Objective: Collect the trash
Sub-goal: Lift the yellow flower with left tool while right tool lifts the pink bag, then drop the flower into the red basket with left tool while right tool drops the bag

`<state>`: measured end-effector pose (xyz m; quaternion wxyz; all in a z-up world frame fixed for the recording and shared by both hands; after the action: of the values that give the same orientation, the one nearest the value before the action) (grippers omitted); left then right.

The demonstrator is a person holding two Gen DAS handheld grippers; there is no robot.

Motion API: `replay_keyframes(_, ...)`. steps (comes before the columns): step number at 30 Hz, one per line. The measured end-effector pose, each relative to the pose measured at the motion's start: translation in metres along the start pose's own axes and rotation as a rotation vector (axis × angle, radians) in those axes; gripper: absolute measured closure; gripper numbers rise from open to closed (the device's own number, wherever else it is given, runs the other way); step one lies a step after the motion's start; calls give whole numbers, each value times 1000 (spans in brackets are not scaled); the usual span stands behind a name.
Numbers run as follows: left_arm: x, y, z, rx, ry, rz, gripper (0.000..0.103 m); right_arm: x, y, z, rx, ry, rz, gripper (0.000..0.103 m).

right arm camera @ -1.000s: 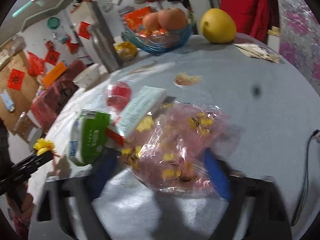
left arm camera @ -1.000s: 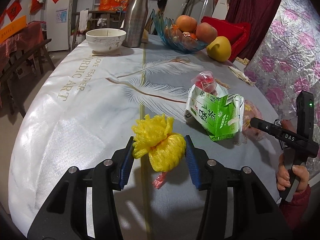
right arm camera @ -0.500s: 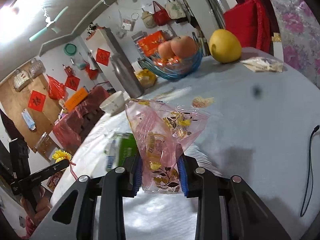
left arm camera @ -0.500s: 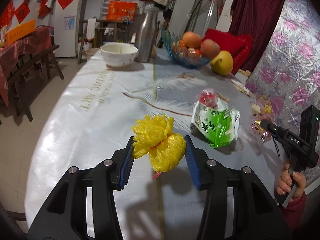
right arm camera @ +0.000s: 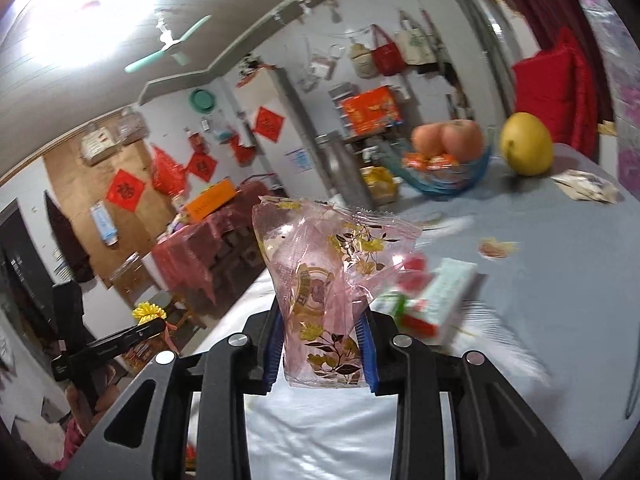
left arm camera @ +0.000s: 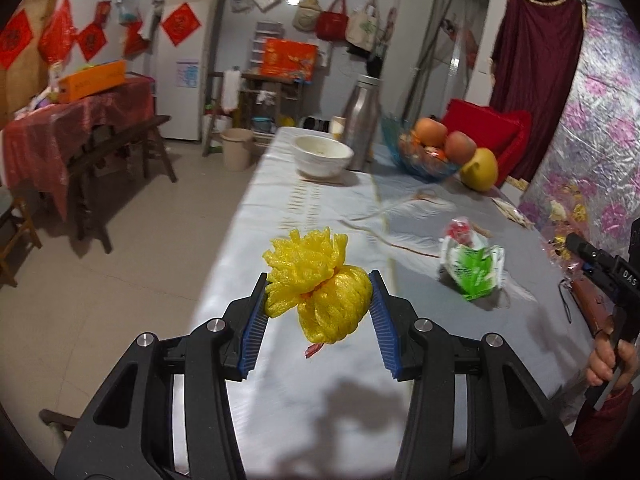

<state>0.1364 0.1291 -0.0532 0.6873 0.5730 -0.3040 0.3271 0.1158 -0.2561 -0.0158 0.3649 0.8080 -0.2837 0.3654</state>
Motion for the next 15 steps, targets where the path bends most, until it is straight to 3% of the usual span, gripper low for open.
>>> replay_keyframes(7, -14, 27, -60, 91, 27, -18, 55, -5, -24, -59, 85, 60, -57, 70)
replay_keyframes(15, -72, 36, -142, 220, 60, -145, 55, -28, -57, -127, 164, 133, -170, 70)
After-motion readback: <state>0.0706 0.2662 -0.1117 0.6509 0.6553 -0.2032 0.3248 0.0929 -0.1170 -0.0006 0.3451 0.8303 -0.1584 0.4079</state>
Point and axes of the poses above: each gripper's, at about its wrist camera, not at the fingertips, and y roughly against the way its jaws point, z to its right, x to its top, the point moved 8 cm from there along -y, roughly the way its jaws point, and after that the axes turned 3 degrees about x, right-handed, at the moved point
